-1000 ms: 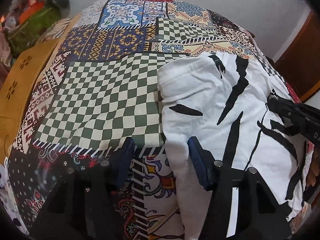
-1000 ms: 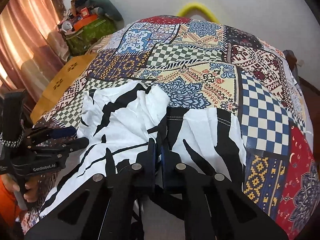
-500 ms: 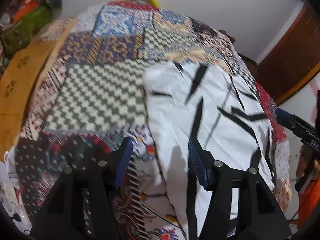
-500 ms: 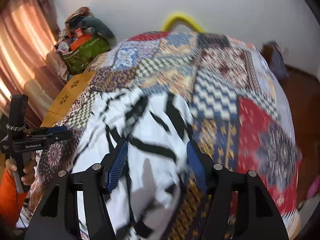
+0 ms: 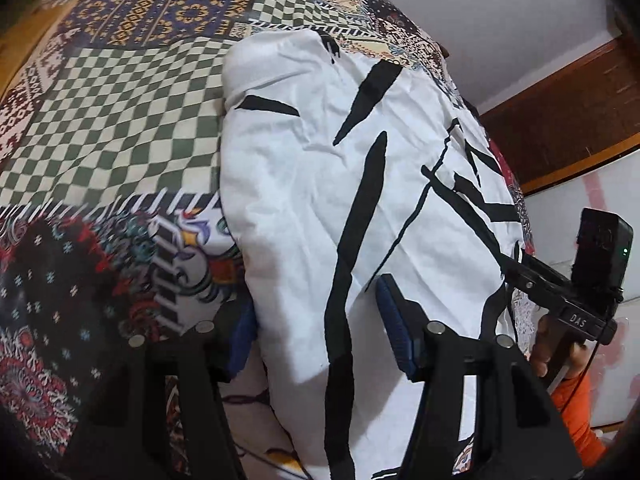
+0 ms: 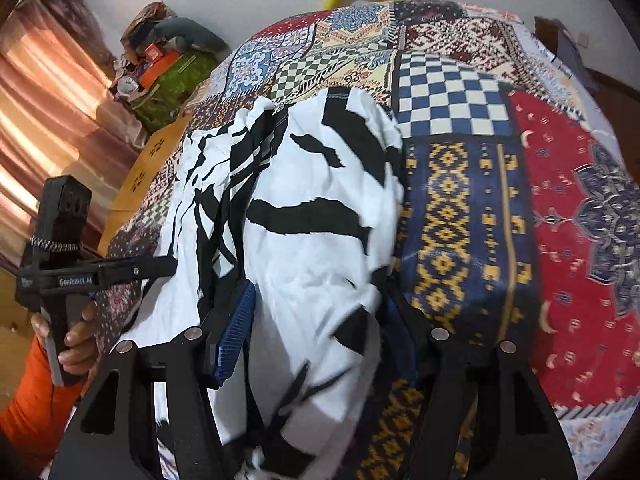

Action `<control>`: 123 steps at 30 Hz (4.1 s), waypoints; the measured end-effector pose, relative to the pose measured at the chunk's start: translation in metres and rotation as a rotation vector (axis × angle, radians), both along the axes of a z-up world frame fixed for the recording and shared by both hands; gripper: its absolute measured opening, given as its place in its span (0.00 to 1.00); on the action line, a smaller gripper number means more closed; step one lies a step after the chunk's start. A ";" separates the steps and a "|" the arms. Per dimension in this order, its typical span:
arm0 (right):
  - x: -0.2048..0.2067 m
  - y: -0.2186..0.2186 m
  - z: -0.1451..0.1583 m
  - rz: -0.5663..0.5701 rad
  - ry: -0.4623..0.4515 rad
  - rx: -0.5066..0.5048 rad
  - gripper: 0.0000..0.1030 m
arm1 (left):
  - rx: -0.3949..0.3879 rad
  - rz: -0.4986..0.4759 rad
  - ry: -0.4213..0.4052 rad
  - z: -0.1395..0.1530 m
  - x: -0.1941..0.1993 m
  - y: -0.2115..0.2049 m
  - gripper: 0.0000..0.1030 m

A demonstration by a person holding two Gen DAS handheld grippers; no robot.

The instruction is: Fold small clothes

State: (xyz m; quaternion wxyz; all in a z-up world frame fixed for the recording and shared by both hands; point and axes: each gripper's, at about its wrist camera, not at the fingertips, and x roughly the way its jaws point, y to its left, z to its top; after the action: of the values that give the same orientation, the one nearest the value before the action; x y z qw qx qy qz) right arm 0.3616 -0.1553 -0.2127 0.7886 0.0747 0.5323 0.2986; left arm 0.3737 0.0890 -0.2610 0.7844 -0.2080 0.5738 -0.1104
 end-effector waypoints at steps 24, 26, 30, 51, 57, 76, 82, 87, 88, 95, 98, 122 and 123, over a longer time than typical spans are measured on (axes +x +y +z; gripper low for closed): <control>-0.048 0.063 0.101 0.093 -0.219 0.110 0.08 | 0.314 0.081 -0.417 0.159 -0.083 0.025 0.12; -0.054 0.076 0.109 0.111 -0.242 0.113 0.08 | 0.339 0.100 -0.439 0.170 -0.093 0.036 0.12; -0.064 0.109 0.115 0.151 -0.260 0.119 0.08 | 0.375 0.138 -0.451 0.178 -0.113 0.064 0.12; -0.068 0.209 -0.003 0.250 -0.015 -0.049 0.08 | 0.252 0.230 -0.086 0.006 -0.132 0.166 0.13; -0.078 0.196 -0.013 0.265 -0.014 -0.092 0.09 | 0.226 0.186 -0.045 -0.011 -0.137 0.149 0.13; -0.097 0.227 0.047 0.384 -0.210 -0.098 0.39 | 0.393 0.202 -0.206 0.058 -0.151 0.130 0.44; -0.096 0.259 -0.007 0.451 -0.135 -0.243 0.39 | 0.386 0.136 -0.089 0.010 -0.135 0.113 0.44; -0.112 0.238 -0.016 0.508 -0.174 -0.311 0.39 | 0.443 0.082 -0.093 -0.005 -0.145 0.103 0.45; -0.116 0.234 -0.014 0.515 -0.188 -0.317 0.39 | 0.447 0.075 -0.096 -0.006 -0.148 0.103 0.45; -0.143 0.207 -0.001 0.504 -0.239 -0.334 0.39 | 0.476 0.041 -0.110 -0.002 -0.176 0.098 0.45; -0.150 0.198 0.006 0.478 -0.251 -0.323 0.39 | 0.490 0.053 -0.107 0.004 -0.187 0.098 0.45; -0.262 0.141 0.189 0.207 -0.672 0.100 0.39 | 0.520 0.354 -0.746 0.242 -0.326 0.045 0.45; -0.270 0.140 0.194 0.199 -0.688 0.117 0.39 | 0.529 0.357 -0.767 0.246 -0.332 0.040 0.45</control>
State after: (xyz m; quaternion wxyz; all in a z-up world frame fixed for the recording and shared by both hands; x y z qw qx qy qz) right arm 0.0914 -0.0156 -0.0191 0.8830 -0.0373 0.2224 0.4117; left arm 0.0415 0.1293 -0.0154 0.9715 -0.0413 0.2076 0.1062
